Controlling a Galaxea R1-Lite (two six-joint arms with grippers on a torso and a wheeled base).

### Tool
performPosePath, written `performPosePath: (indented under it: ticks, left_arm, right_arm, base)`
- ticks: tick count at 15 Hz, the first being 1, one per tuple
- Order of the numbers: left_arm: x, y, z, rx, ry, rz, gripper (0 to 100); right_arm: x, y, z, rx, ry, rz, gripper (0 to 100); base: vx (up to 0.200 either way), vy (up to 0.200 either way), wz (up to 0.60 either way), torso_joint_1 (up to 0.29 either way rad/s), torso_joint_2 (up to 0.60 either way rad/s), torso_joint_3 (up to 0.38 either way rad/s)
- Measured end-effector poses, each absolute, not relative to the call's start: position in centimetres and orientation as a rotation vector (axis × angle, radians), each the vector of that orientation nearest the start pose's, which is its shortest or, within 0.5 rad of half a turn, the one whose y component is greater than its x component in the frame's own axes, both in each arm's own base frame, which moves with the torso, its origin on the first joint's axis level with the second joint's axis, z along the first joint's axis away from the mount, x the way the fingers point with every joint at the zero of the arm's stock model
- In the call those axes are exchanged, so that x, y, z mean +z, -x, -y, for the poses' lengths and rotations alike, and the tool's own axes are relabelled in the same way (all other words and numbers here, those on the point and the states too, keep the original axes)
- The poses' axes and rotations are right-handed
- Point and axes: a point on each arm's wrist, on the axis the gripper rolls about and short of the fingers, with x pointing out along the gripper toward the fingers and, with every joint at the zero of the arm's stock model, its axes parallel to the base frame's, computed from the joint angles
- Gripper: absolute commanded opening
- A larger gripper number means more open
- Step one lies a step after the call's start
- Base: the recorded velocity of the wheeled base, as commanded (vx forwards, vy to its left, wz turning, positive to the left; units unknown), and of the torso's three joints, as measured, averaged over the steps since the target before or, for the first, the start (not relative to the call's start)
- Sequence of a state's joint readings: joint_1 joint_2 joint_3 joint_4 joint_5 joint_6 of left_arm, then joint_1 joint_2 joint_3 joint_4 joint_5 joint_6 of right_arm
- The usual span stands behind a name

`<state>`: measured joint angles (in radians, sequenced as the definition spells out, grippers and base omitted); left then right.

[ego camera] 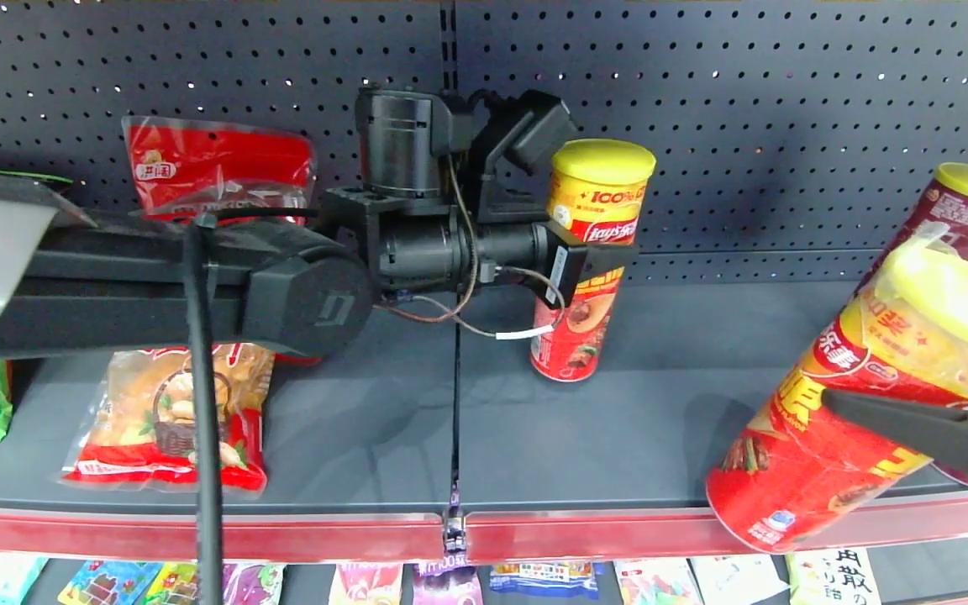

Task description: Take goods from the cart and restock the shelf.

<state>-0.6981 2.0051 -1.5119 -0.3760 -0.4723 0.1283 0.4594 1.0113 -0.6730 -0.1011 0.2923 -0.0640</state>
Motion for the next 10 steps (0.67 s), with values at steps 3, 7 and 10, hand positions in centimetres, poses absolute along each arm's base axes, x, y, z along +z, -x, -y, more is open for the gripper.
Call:
performPosePath:
  ticks: [3, 7, 10]
  left_arm:
    - [23.6, -30.1, 26.0, -1.254, -0.184, -0.051, 0]
    - [22.5, -29.1, 24.1, -1.396, -0.212, -0.053, 0]
    - [22.1, -28.8, 23.1, -1.427, -0.200, -0.071, 0]
  right_arm:
    - [24.6, -11.4, -6.3, 0.756, 0.079, -0.210, 0]
    - [24.6, -11.4, -6.3, 0.756, 0.079, -0.212, 0]
    - [24.6, -11.5, -6.4, 0.756, 0.079, -0.213, 0]
  base:
    - [0.000, 0.000, 0.00, 0.000, 0.00, 0.000]
    - [0.000, 0.000, 0.00, 0.000, 0.00, 0.000]
    - [0.000, 0.000, 0.00, 0.000, 0.00, 0.000]
